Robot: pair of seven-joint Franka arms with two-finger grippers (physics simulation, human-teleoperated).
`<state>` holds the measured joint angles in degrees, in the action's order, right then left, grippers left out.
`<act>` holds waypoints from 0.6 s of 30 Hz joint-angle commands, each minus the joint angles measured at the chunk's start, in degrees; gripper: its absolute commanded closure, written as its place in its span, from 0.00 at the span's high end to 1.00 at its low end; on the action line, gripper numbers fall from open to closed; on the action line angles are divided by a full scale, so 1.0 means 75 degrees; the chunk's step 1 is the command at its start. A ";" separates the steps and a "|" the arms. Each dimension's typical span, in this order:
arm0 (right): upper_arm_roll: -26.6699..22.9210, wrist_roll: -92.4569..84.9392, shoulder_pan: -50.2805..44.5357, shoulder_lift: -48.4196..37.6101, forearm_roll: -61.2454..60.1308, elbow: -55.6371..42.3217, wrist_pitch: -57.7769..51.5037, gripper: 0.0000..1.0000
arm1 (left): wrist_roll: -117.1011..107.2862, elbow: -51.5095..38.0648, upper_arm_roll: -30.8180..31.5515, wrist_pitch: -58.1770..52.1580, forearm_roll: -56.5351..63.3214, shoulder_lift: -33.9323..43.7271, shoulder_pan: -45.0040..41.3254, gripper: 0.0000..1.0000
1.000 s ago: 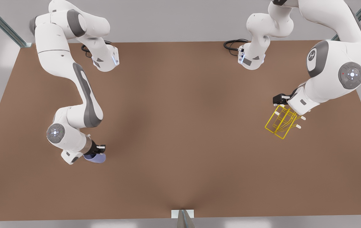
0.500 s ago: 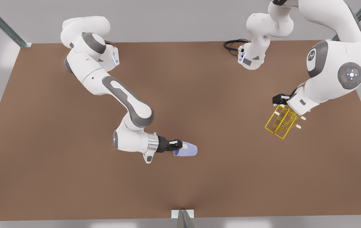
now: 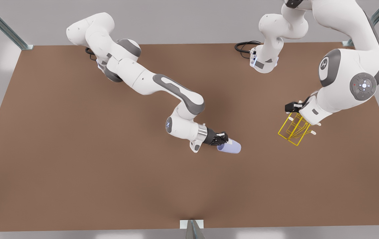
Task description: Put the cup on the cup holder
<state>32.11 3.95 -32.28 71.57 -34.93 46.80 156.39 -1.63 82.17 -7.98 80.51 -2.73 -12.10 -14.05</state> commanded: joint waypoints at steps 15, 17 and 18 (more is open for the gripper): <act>-0.0659 0.0212 -0.0407 0.0360 0.0028 0.0053 0.0348 0.59 | -0.0463 0.0142 -0.0002 0.0164 0.0106 -0.0179 -0.0001 1.00; -0.0742 0.0224 -0.0418 0.0360 0.0028 0.0053 0.0324 0.71 | -0.0463 0.0142 -0.0002 0.0164 0.0106 -0.0191 -0.0001 1.00; -0.0765 0.0154 -0.0418 0.0360 0.0028 0.0053 0.0324 0.93 | -0.0463 0.0118 -0.0002 0.0152 0.0106 -0.0202 -0.0001 1.00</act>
<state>26.35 4.75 -35.36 74.34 -34.68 47.23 158.81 -3.73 83.16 -7.98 81.61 -2.08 -13.63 -14.06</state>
